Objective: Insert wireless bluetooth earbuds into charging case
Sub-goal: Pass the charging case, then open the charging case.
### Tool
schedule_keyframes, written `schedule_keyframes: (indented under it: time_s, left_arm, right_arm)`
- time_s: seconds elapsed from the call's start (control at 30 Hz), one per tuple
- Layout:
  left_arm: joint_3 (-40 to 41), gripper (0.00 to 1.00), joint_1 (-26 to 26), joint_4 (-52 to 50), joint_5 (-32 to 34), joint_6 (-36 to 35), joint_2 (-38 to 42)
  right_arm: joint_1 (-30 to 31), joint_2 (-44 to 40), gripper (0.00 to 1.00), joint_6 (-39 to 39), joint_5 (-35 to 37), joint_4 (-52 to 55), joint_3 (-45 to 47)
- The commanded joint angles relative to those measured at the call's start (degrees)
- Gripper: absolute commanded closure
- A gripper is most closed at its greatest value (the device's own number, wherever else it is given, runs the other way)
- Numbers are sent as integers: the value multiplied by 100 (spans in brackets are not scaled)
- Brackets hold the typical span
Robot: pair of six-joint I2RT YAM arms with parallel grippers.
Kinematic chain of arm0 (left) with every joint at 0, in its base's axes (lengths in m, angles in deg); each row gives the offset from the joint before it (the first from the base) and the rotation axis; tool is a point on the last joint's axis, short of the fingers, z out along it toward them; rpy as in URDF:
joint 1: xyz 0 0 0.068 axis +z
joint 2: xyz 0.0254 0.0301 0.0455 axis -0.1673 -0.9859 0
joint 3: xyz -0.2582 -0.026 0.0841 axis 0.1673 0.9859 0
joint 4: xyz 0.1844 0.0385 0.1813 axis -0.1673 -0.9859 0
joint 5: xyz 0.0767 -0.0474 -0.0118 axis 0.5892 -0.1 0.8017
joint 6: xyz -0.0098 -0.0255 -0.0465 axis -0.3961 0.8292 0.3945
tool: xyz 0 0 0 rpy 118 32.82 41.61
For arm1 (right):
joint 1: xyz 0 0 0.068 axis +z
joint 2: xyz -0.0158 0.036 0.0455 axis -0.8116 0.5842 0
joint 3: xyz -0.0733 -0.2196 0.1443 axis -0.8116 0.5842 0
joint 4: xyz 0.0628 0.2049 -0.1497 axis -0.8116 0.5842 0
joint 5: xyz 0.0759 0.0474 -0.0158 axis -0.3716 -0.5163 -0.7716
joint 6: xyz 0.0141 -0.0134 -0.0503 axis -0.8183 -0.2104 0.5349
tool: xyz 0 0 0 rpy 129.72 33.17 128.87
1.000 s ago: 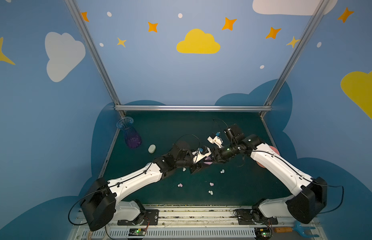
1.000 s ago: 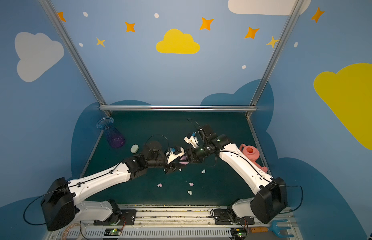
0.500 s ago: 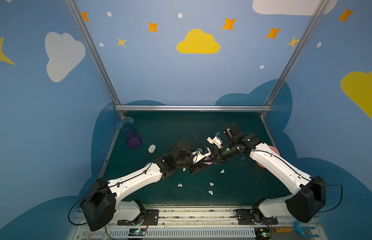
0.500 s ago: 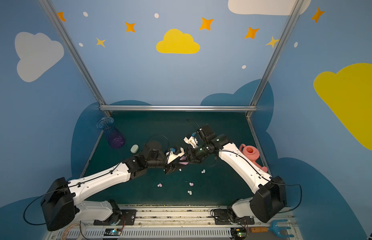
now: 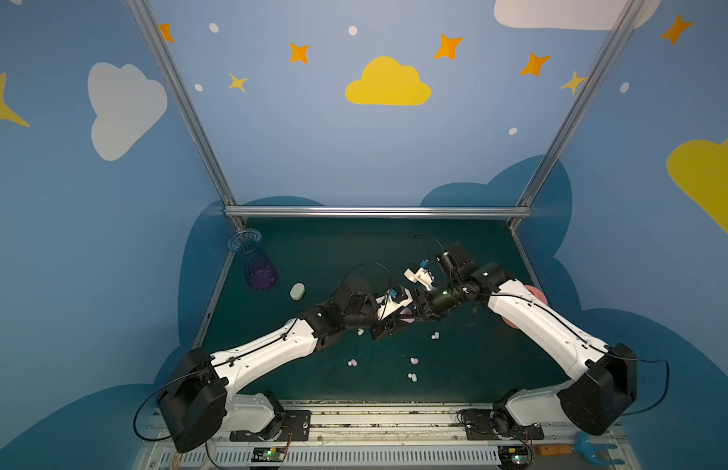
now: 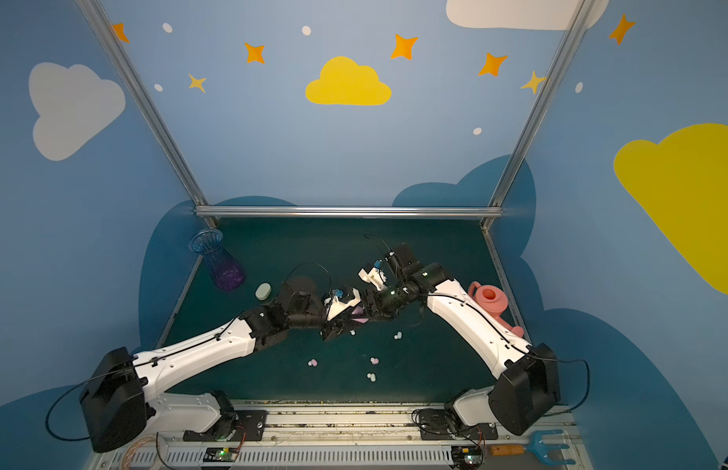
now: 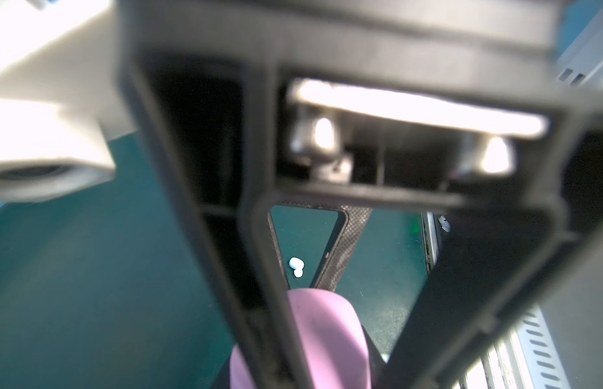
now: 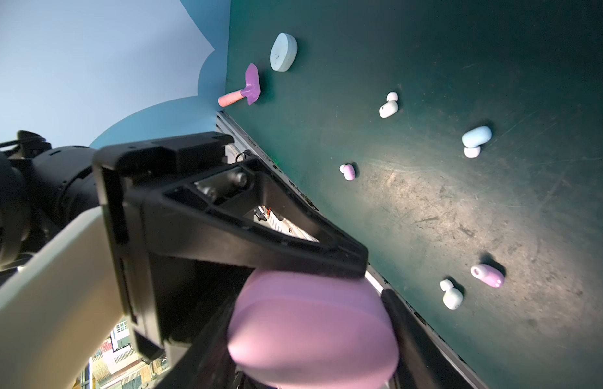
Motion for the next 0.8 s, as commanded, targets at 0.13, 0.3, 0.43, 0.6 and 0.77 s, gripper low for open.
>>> schedule_keyframes:
  time_s: [0.13,0.3,0.43,0.6,0.77]
  left_arm:
    - [-120,94,-103,-97,65,138,138]
    - [-38,96,-68,61,187,302,184]
    - [-49,96,10,75,-123,363,214]
    - [-141,96,204,85,-839,537,189]
    - [-335,96,419,38,-1656,762,33]
  right_arm:
    - [-116,-246,22,8,-73,-272,-239]
    - [-429,-470,14,124,-51,-89,-100]
    - [-784,-760,9,793,344,318,37]
    - [-823,-1410,5,1829,1031,259,407]
    - [-525,-2344,5,2496,1292,-713,1169]
